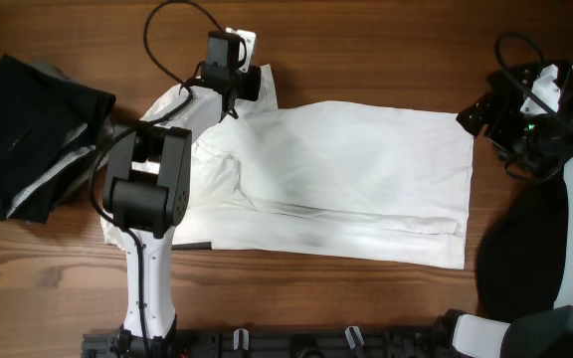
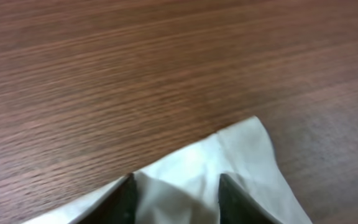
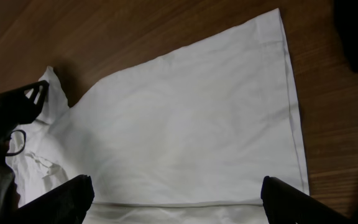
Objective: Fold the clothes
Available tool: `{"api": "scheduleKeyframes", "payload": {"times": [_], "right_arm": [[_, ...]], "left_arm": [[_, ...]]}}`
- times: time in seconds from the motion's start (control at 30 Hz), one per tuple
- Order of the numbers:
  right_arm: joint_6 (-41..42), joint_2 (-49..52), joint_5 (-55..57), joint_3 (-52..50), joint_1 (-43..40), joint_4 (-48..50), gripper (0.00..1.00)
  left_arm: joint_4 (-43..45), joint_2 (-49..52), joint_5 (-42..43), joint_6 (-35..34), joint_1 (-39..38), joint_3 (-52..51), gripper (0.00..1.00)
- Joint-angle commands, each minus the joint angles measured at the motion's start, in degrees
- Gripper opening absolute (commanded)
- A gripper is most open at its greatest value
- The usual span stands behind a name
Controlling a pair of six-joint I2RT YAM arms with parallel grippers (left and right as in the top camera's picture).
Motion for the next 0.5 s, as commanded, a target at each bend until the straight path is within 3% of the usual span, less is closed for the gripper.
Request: {"api": "scheduleKeyframes", "payload": {"times": [0.0,0.2,0.4,0.47], "right_arm": [[-1.07,0.66,1.01,0.57,0.26,-0.07,0.91],[-1.09,0.66,1.05,0.57,0.24,0.00,0.91],[-1.11,0.66,1.05,0.57,0.24,0.17,0.91],[-1.09,0.66,1.05,0.57,0.26,0.24,0.91]], "left_arm": [[-2.89,3.37,-5.86,0.17,-0.11,-0.81,0.18],[-5.05,1.62,-8.66,-2.08,0.70,-0.79,0.04],[-5.29,-4.61,-7.93,-1.90,0.72,-0.79,0.04],[-4.57,-5.40,-5.68,-1.51,0.37,-0.79,0.11]]}}
